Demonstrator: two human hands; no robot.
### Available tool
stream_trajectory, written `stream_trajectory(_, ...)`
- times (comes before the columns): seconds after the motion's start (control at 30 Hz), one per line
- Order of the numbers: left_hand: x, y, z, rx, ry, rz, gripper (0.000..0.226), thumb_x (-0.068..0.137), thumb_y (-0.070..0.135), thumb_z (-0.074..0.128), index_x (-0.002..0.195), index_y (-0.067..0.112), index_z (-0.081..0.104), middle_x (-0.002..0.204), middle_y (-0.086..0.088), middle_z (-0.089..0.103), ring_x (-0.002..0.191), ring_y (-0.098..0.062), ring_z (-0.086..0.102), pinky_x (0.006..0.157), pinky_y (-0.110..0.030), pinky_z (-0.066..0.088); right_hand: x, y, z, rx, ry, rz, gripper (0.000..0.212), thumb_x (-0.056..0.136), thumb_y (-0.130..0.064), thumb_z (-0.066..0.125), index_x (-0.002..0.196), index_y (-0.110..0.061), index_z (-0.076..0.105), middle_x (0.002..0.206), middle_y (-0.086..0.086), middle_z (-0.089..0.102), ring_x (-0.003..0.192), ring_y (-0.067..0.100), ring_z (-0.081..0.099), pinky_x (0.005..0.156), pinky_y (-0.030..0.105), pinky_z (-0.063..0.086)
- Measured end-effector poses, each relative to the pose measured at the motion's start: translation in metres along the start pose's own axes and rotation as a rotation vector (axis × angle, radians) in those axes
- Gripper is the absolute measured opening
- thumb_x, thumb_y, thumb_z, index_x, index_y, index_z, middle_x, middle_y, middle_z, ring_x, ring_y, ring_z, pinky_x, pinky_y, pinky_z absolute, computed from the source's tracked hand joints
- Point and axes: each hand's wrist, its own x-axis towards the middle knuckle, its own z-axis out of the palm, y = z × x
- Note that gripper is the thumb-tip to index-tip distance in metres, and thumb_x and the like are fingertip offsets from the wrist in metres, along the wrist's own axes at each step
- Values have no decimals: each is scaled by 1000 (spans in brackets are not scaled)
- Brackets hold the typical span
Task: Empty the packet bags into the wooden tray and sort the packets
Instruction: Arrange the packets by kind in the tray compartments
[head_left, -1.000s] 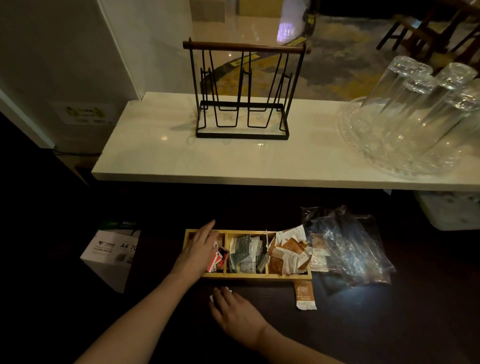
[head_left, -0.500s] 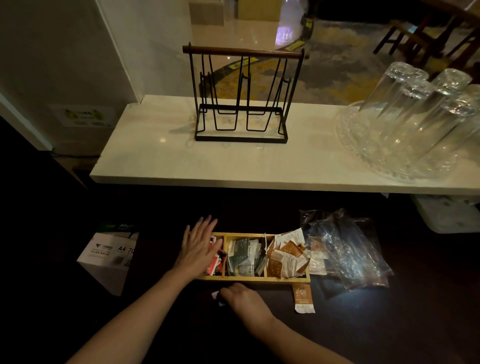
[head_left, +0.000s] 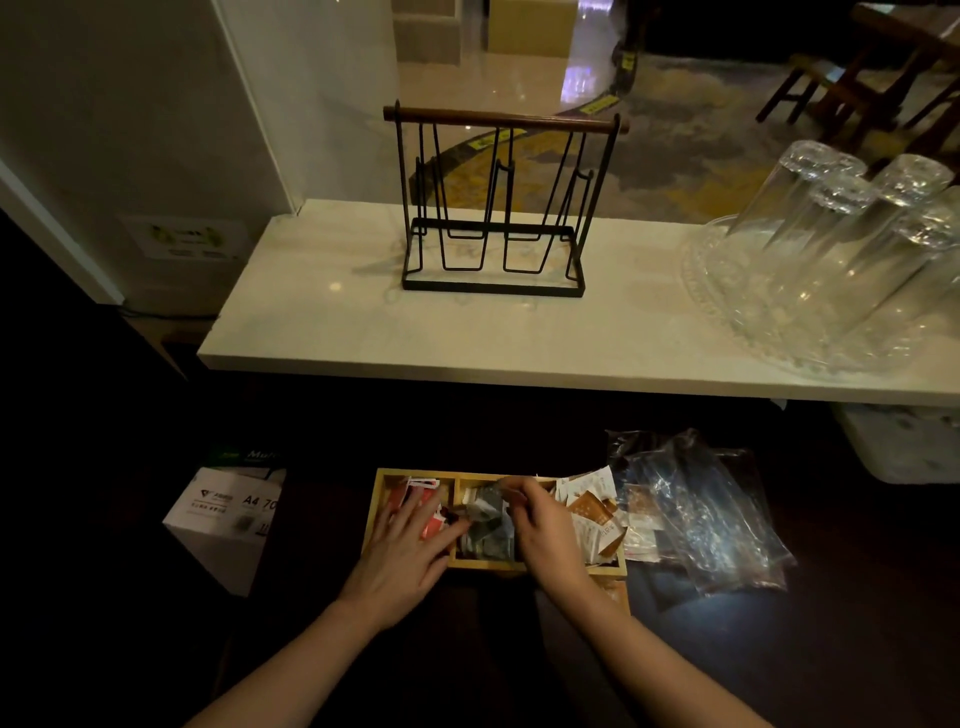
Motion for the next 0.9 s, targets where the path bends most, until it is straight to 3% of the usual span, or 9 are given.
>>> stream_trajectory(0.13, 11, 0, -1, 38, 58, 10, 37, 88, 42, 49, 125, 41, 46, 149, -4, 41, 139, -27, 33, 111, -47, 32, 17, -1, -2, 19, 120, 16, 20, 94, -9, 50, 104, -19, 65, 101, -3, 58, 93, 2, 56, 81, 22, 47)
stream_trajectory(0.2, 8, -4, -2, 50, 79, 25, 35, 89, 42, 42, 122, 36, 50, 144, -2, 48, 135, -24, 40, 107, -45, 36, 24, -6, -2, -19, 104, -22, 19, 90, -9, 57, 99, -23, 67, 99, -7, 61, 91, 0, 57, 78, 19, 47)
stream_trajectory(0.3, 4, -13, -5, 56, 83, 25, 41, 88, 44, 35, 120, 29, 56, 139, 0, 52, 134, -18, 32, 107, -39, 33, 34, -12, 8, -172, 27, -165, 18, 86, -10, 62, 93, -23, 71, 97, -6, 69, 91, 8, 62, 77, 27, 52)
stream_trajectory(0.4, 2, -16, -4, 47, 68, 3, 42, 88, 44, 34, 119, 26, 57, 142, 1, 49, 135, -15, 27, 107, -36, 31, 41, -15, 20, -321, -76, -300, 16, 81, -5, 63, 89, -16, 73, 103, 2, 67, 101, 18, 60, 83, 31, 50)
stream_trajectory(0.5, 3, -15, -5, -17, 62, -42, 44, 91, 45, 35, 123, 22, 55, 147, 0, 43, 140, -16, 28, 110, -36, 30, 41, -15, 33, -485, -229, -398, 20, 83, -7, 62, 101, -9, 70, 118, 8, 60, 111, 21, 55, 90, 31, 50)
stream_trajectory(0.6, 2, -13, -6, -46, 70, -60, 51, 91, 47, 33, 130, 19, 51, 150, 0, 39, 141, -14, 26, 113, -36, 23, 38, -13, 52, -759, -375, -515, 37, 81, 2, 60, 118, -2, 58, 123, 15, 54, 102, 31, 60, 77, 38, 56)
stream_trajectory(0.7, 0, -11, -8, -183, 77, -68, 55, 93, 45, 35, 142, 18, 35, 158, 4, 19, 145, -10, 6, 116, -31, 7, 32, -12, 60, -729, -375, -456, 46, 84, -1, 54, 128, -3, 42, 133, 14, 43, 90, 32, 62, 67, 42, 56)
stream_trajectory(0.8, 0, -12, -12, -256, 73, -66, 60, 91, 49, 30, 145, 23, 27, 159, 7, 11, 144, -7, 0, 117, -31, 6, 25, -7, 48, -556, -197, -368, 44, 89, -20, 54, 130, -12, 41, 140, 7, 41, 106, 24, 58, 84, 35, 53)
stream_trajectory(0.9, 0, -14, -9, -169, 85, -28, 58, 93, 49, 31, 146, 30, 23, 159, 6, 15, 146, -12, 8, 117, -39, 18, 16, 9, 40, -630, -241, -368, 51, 93, -41, 36, 137, -15, 37, 144, 8, 42, 131, 24, 42, 110, 39, 34)
